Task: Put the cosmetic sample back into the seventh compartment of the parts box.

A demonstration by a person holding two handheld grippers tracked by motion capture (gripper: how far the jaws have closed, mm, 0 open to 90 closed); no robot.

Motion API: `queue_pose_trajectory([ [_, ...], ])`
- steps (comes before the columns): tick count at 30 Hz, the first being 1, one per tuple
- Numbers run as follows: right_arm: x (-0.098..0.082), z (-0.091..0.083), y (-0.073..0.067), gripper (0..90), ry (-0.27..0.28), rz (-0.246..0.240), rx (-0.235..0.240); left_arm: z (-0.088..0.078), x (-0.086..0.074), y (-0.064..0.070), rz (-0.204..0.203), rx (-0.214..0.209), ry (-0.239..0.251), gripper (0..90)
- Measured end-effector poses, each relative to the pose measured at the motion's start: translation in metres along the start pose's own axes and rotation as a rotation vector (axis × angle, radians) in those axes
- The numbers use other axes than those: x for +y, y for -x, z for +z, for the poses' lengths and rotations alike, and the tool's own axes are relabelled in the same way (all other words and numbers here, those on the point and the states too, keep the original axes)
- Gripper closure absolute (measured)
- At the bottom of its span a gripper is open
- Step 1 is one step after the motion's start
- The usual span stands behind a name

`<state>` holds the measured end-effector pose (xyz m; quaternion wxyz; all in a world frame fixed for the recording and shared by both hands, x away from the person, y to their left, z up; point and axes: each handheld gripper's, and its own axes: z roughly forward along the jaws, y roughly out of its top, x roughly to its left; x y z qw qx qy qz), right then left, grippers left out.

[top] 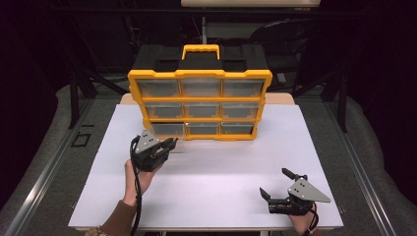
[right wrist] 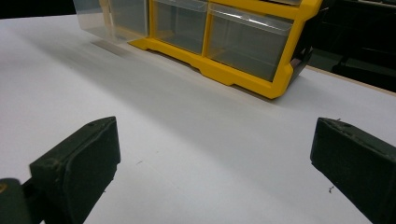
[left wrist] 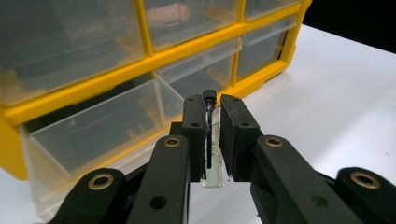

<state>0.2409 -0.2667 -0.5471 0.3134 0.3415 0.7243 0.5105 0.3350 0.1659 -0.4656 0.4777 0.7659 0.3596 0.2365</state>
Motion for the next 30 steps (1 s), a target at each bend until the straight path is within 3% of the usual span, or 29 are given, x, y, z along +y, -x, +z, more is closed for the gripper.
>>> queue_pose_trajectory([
  [30, 0.0, 0.001, 0.0, 1.0, -0.007, -0.012, 0.0, -0.004, 0.012, -0.029, -0.04, 0.065, 0.047, 80.5],
])
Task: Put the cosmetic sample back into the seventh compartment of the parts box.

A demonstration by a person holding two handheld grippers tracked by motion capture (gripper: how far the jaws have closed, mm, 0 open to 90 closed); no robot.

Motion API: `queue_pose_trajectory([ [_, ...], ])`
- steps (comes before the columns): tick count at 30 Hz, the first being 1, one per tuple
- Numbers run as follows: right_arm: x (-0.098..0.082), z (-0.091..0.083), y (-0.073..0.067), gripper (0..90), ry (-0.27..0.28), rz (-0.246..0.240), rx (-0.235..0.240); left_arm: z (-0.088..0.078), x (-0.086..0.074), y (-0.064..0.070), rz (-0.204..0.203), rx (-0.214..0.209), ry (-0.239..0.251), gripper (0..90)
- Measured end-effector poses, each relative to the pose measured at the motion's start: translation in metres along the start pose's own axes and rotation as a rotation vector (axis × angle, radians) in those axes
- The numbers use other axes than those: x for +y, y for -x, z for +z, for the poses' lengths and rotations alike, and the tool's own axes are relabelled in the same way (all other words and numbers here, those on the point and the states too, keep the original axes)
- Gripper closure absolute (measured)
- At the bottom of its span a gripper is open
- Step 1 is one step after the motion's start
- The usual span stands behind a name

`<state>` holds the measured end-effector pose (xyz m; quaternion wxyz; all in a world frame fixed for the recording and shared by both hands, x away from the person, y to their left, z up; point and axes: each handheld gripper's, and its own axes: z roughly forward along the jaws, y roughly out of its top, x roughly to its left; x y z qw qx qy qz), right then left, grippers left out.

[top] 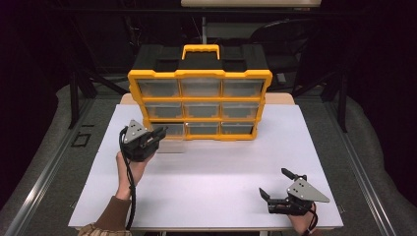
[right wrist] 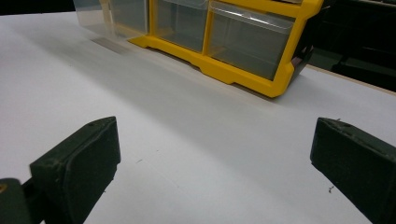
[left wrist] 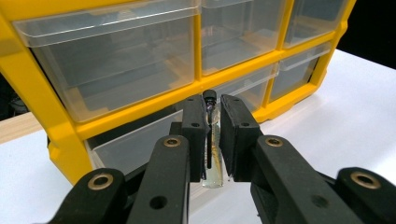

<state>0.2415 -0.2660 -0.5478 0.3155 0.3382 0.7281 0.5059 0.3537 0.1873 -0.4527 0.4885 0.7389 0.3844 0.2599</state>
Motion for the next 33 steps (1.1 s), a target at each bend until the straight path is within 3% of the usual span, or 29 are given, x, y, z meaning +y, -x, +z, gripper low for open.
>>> queue_pose_trajectory([
  [14, -0.001, 0.0, 0.0, 1.1, -0.002, 0.003, -0.002, 0.009, 0.0, -0.012, -0.02, 0.02, 0.003, 80.5],
  [33, -0.001, 0.001, -0.001, 1.2, -0.006, 0.0, 0.003, 0.024, -0.013, -0.02, -0.045, 0.046, -0.015, 80.5],
])
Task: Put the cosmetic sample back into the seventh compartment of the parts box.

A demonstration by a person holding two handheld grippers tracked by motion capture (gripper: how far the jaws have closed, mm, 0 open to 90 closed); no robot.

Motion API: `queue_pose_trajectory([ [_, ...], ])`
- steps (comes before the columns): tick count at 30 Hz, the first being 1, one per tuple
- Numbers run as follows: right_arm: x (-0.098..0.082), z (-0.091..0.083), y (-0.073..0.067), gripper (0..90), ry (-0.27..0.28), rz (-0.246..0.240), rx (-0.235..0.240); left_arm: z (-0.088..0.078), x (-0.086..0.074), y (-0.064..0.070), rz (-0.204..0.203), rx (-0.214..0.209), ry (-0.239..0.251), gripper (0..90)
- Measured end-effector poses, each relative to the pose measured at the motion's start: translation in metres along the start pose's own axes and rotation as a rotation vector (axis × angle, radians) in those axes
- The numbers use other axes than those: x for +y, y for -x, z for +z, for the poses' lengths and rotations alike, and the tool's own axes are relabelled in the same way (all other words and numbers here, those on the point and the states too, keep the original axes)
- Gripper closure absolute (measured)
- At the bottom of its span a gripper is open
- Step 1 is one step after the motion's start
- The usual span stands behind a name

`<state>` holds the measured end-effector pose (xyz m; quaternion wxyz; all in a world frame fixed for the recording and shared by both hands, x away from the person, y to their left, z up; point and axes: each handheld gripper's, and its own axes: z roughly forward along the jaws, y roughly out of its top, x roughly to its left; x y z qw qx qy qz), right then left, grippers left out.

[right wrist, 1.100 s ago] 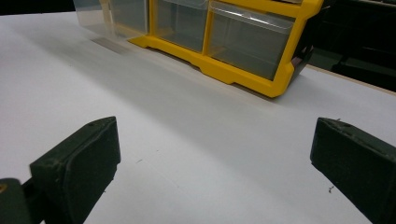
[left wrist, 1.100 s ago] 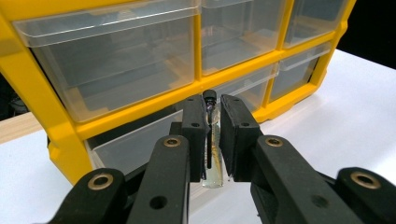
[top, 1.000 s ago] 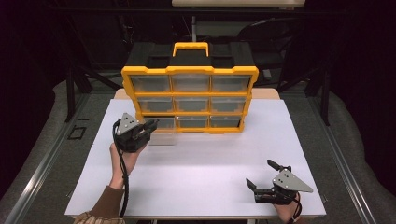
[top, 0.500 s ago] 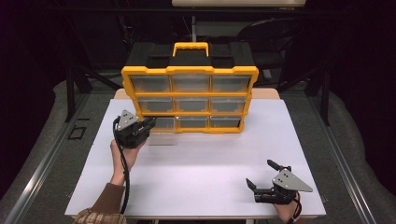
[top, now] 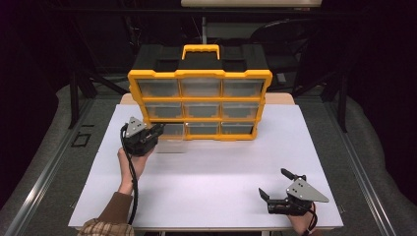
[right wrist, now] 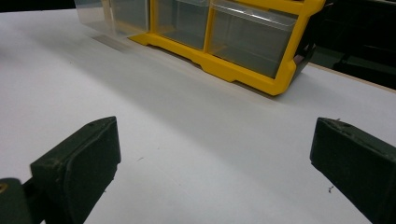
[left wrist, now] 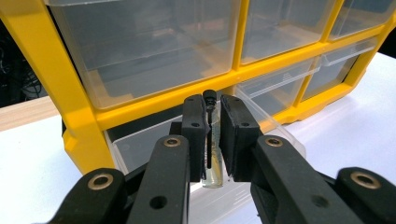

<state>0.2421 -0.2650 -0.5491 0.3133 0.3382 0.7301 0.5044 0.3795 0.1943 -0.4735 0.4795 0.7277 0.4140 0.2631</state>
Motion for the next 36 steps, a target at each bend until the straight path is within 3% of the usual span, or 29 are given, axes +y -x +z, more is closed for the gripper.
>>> queue_pose_trajectory([
  [36, 0.0, 0.001, -0.001, 1.4, -0.011, -0.001, 0.0, 0.013, -0.012, -0.012, -0.025, 0.029, -0.035, 80.4],
])
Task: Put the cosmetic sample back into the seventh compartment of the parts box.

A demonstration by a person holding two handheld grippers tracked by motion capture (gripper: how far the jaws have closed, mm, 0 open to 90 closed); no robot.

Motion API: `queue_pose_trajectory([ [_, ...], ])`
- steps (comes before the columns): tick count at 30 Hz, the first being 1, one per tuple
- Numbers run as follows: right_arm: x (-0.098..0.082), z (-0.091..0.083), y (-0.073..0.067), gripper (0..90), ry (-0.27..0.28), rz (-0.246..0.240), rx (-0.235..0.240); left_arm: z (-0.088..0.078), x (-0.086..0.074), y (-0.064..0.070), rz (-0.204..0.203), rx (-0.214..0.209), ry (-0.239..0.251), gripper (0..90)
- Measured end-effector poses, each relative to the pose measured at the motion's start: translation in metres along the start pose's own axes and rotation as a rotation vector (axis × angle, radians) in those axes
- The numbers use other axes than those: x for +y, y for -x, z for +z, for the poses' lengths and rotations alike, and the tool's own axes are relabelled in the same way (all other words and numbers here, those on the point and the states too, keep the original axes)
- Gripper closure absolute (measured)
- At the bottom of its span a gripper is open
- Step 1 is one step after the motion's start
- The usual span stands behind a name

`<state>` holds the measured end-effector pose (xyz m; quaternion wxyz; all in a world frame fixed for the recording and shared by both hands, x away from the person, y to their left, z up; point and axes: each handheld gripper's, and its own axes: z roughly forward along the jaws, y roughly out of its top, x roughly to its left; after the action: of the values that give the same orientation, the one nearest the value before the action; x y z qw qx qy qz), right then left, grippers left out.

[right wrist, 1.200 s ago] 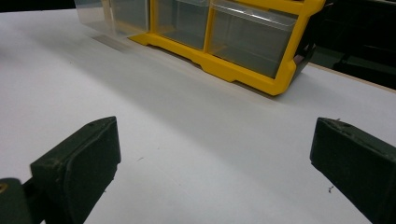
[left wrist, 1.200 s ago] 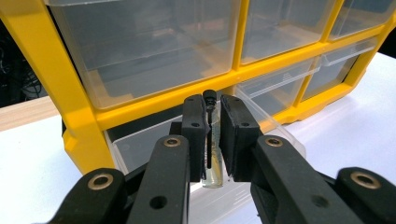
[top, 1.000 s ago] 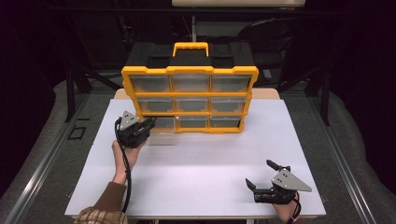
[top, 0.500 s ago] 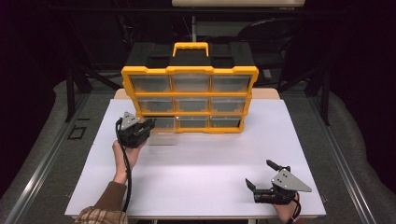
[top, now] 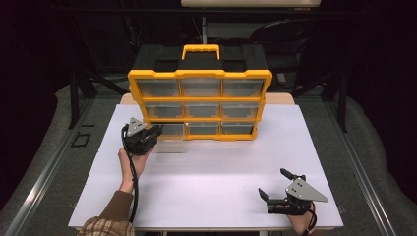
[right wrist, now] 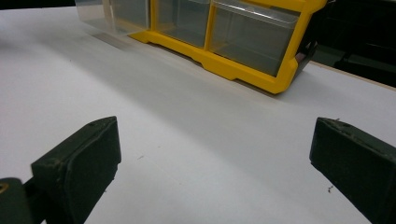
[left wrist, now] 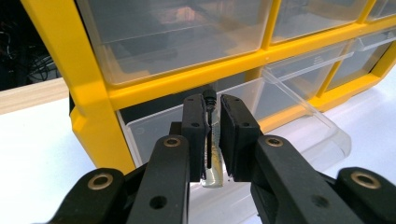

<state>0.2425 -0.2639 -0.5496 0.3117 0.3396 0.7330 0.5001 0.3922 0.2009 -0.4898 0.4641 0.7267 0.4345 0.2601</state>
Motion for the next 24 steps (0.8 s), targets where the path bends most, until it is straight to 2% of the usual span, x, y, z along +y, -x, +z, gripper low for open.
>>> queue_pose_trajectory([
  [14, -0.0002, 0.0002, -0.0002, 1.4, -0.003, 0.0, 0.002, 0.0048, -0.0018, -0.002, -0.003, 0.008, -0.004, 78.8],
  [21, -0.0006, 0.0002, 0.0008, 1.4, -0.003, 0.001, 0.002, 0.0006, 0.0028, 0.0007, 0.009, 0.016, 0.006, 44.3],
  [23, -0.0008, 0.0003, 0.0011, 1.5, -0.004, 0.001, 0.001, -0.0004, 0.0038, 0.0023, 0.023, 0.0, 0.001, 33.8],
  [24, -0.0009, 0.0003, 0.0012, 1.5, -0.005, 0.005, 0.003, -0.0009, 0.0042, 0.0033, 0.028, -0.007, 0.001, 31.4],
])
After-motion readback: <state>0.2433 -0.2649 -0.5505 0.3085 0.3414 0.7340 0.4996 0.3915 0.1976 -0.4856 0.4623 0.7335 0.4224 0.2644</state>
